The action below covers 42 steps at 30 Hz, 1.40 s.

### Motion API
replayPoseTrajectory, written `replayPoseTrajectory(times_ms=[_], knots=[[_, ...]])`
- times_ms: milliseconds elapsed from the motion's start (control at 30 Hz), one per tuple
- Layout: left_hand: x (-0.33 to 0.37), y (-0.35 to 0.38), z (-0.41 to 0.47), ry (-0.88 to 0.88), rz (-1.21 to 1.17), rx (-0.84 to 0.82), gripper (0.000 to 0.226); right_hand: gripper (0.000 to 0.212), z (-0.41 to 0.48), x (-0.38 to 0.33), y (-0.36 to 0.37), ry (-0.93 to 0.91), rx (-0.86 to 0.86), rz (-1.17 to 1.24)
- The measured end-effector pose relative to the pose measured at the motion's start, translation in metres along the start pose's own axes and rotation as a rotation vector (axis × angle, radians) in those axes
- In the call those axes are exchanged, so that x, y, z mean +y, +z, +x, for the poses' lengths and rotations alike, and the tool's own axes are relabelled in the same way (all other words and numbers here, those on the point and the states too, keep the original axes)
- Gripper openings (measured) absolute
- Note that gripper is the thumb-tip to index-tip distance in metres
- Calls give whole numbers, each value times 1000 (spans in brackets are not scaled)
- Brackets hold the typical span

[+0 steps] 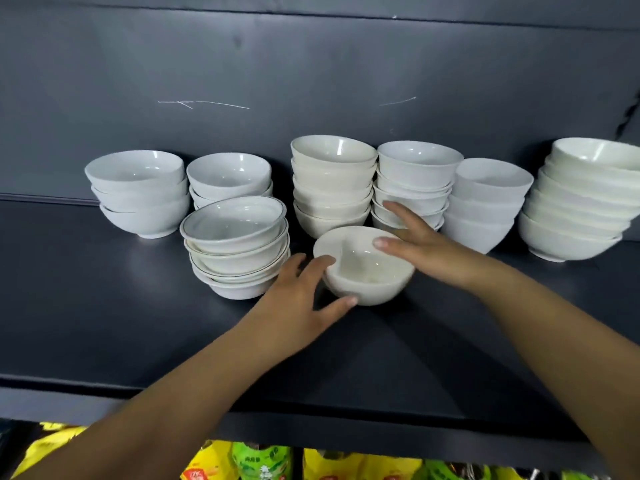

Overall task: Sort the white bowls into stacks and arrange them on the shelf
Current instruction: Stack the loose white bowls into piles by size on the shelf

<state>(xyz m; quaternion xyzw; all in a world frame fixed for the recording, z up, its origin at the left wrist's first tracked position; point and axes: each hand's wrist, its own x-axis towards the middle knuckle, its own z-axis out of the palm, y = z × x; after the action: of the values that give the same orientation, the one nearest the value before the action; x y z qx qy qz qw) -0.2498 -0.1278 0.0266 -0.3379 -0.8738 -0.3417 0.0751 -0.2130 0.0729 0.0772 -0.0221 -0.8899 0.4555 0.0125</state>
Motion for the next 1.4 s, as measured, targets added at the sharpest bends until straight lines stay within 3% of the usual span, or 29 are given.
replayPoseTrajectory(times_ms=[67, 167, 267, 333, 467, 700, 1100, 1300, 1367, 1400], knots=[[-1, 1, 6, 7, -145, -13, 34, 70, 4, -8, 3, 26, 4, 8], [-2, -10, 4, 21, -383, 3, 37, 70, -2, -11, 3, 54, 35, 134], [14, -40, 9, 42, -600, 49, 39, 70, -14, -31, -15, -88, 51, 305], [27, -64, 25, 78, -633, 105, 34, 55, -16, -52, -36, -242, -1, 207], [44, -106, 71, 166, -522, 153, 24, 39, 5, -90, -67, -323, 30, -107], [24, -128, 131, 122, -448, 38, 24, 35, 69, -99, -77, -267, 114, -229], [-11, -106, 163, -29, -326, -106, 21, 29, 112, -74, -77, -160, 35, -350], [-15, -97, 164, -56, -308, -144, 35, 24, 113, -66, -74, -140, -46, -380], [-16, -95, 165, -61, -273, -120, 36, 29, 114, -66, -73, -131, -76, -415], [-17, -94, 166, -61, -268, -115, 36, 46, 115, -65, -72, -125, -84, -456]])
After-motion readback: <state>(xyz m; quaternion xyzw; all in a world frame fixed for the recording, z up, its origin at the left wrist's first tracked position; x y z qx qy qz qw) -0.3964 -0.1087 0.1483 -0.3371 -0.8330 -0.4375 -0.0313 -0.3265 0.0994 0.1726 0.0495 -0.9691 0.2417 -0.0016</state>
